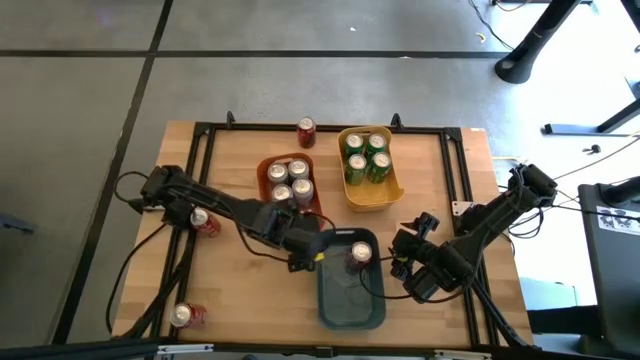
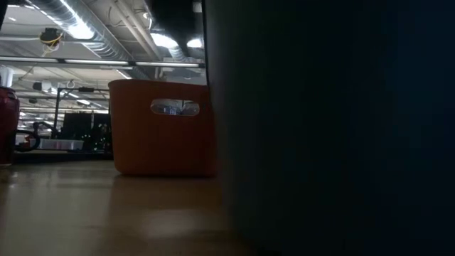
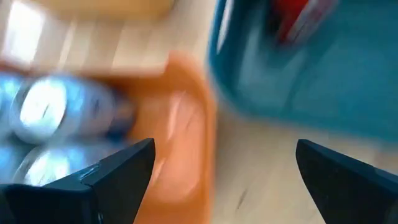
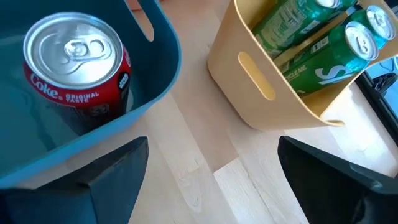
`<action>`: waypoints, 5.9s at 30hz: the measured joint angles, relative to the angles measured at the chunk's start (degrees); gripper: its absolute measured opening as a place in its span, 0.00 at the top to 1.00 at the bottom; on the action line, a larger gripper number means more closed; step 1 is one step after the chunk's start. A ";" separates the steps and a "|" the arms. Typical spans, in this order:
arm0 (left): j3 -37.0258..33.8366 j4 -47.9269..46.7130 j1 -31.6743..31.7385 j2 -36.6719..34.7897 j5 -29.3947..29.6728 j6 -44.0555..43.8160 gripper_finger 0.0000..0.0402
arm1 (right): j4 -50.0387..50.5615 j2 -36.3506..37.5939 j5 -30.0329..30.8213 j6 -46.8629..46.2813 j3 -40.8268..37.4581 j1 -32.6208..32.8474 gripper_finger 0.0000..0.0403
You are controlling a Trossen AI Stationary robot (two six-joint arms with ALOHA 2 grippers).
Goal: Sort soda cans
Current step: Move the orange bin to the top left, then put the red soda can into the blue bin
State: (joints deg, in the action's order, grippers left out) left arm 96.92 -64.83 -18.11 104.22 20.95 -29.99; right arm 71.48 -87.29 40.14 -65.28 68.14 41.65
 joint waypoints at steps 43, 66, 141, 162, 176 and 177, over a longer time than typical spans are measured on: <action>-21.43 -5.06 5.22 -0.33 -7.11 8.20 0.98 | -0.28 0.01 0.83 0.02 0.02 -0.01 0.11; -28.06 -6.68 8.97 -6.57 -6.51 -1.13 1.00 | -1.13 0.00 1.44 1.25 0.04 0.00 0.11; -27.76 -1.16 14.21 -50.13 10.98 7.80 0.47 | -43.65 -0.04 -13.97 65.27 5.16 -44.61 0.11; -40.26 12.33 14.12 -52.52 11.02 12.17 0.47 | -67.42 -4.61 -30.82 64.40 6.04 -60.21 0.11; -40.32 12.51 14.11 -52.59 11.94 15.43 0.47 | -52.67 -25.41 -40.19 64.72 34.07 -71.48 0.11; -40.32 12.81 14.15 -52.59 11.96 15.47 0.47 | -51.38 -26.86 -40.42 64.52 36.22 -71.84 0.11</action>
State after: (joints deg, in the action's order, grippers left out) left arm 56.60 -52.02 -3.96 51.64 32.91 -14.52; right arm 20.10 -114.15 -0.29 -0.75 104.36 -30.19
